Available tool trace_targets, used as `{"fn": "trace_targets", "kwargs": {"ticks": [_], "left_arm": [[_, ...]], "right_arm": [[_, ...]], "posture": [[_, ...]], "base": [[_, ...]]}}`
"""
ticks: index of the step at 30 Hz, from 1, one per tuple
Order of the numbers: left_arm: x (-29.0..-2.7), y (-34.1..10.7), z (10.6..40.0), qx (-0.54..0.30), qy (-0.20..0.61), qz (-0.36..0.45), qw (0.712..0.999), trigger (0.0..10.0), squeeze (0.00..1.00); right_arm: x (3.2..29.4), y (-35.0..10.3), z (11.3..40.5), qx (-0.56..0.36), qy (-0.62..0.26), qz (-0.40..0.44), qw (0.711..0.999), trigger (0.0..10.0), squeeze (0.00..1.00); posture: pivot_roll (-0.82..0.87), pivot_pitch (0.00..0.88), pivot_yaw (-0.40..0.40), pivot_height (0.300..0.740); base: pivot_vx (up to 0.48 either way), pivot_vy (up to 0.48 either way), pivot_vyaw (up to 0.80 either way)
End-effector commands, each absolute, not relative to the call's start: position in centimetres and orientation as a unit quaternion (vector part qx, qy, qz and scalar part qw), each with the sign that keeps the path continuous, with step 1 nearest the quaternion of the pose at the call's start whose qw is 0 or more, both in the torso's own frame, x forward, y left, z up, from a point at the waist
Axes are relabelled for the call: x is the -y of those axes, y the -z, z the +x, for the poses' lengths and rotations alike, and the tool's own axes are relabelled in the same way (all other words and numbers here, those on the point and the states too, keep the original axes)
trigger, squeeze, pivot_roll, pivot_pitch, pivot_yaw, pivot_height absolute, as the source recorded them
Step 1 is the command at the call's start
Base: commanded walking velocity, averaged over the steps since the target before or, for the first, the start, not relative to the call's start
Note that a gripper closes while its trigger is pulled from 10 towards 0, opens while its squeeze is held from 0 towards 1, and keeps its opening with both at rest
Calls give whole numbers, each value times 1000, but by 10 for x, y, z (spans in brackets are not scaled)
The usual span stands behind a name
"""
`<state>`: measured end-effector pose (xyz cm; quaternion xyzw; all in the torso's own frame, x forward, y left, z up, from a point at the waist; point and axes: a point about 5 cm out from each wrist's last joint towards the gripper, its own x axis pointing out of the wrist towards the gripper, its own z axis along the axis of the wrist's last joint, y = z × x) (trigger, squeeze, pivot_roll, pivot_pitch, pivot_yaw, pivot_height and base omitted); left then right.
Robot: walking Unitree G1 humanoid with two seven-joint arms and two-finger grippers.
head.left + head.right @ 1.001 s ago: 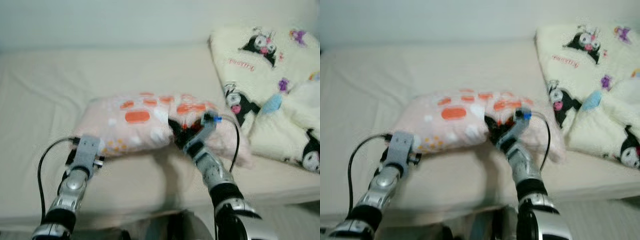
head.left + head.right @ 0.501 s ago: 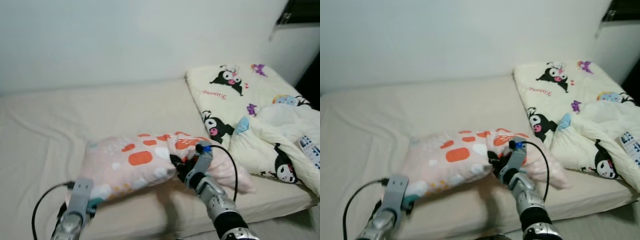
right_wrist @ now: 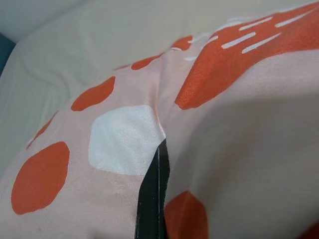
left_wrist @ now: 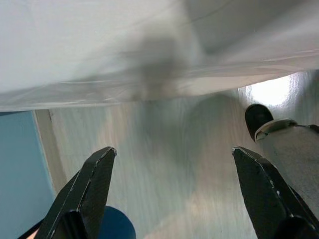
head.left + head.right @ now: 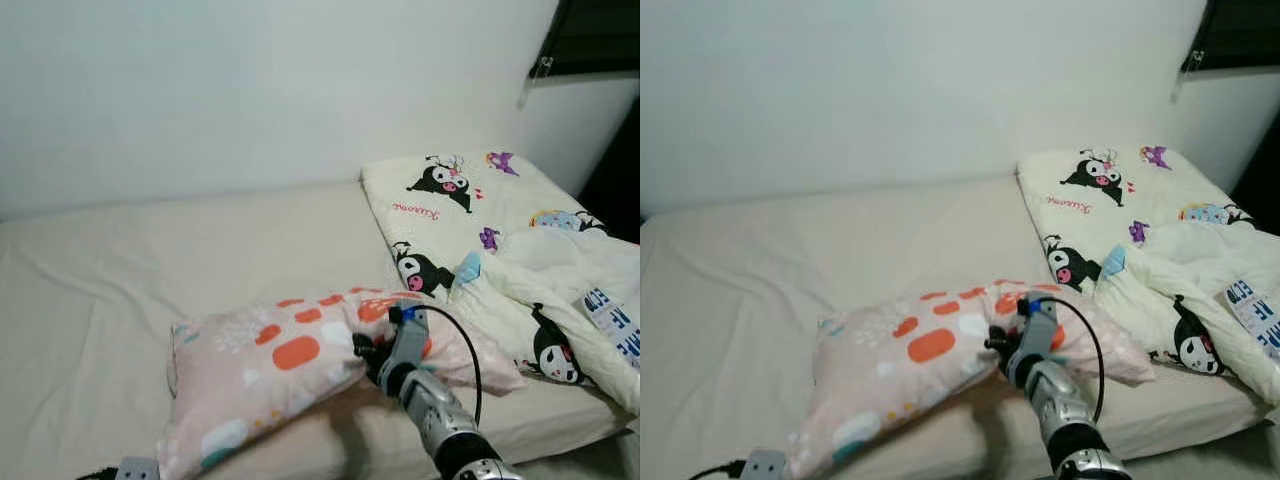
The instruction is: Clean up the room
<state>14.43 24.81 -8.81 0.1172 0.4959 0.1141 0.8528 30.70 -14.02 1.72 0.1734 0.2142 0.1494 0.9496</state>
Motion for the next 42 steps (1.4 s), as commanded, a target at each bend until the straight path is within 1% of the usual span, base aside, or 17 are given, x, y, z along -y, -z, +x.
{"fn": "trace_targets", "kwargs": {"ticks": [1,5,8,9,12,15,21,32,36,39,42], "left_arm": [[-247,89,142,-506,-114,107,849,10000,0],[-243,89,148,-501,-107,102,853,10000,0],[-240,87,153,-497,-99,101,856,10000,0],[-240,87,153,-497,-99,101,856,10000,0],[-239,87,156,-496,-94,100,857,10000,0],[-238,87,156,-498,-91,101,857,10000,0],[-238,88,154,-504,-89,98,853,10000,0],[-236,91,149,-512,-95,79,850,10000,0],[-234,91,148,-514,-92,78,849,10000,0],[-232,92,149,-514,-83,82,850,10000,0],[-230,92,150,-514,-81,80,850,10000,0]], "right_arm": [[134,-22,308,-186,-178,161,953,10000,0],[126,-27,309,-173,-206,158,950,10000,0],[114,-40,315,-139,-254,156,944,10000,0],[114,-40,315,-139,-254,156,944,10000,0],[106,-59,323,-96,-295,143,940,10000,0],[103,-69,329,-78,-307,136,939,10000,0],[101,-86,338,-50,-321,127,937,10000,0],[98,-76,333,-69,-327,117,935,10000,0],[103,-75,332,-71,-322,116,937,10000,0],[107,-80,335,-64,-318,118,939,10000,0],[104,-90,339,-42,-327,124,936,10000,0]], "posture": [[-87,0,-1,740],[-91,0,1,740],[-93,0,2,740],[-93,0,2,740],[-100,0,12,740],[-101,0,14,740],[-90,0,14,740],[-91,0,13,740],[-91,0,11,740],[-89,0,9,740],[-91,0,7,740]], "base": [[0,0,781],[0,0,781],[0,0,781],[0,0,781],[0,0,781],[0,0,781],[0,0,781],[0,0,781],[0,0,781],[0,0,781],[0,0,781]]}}
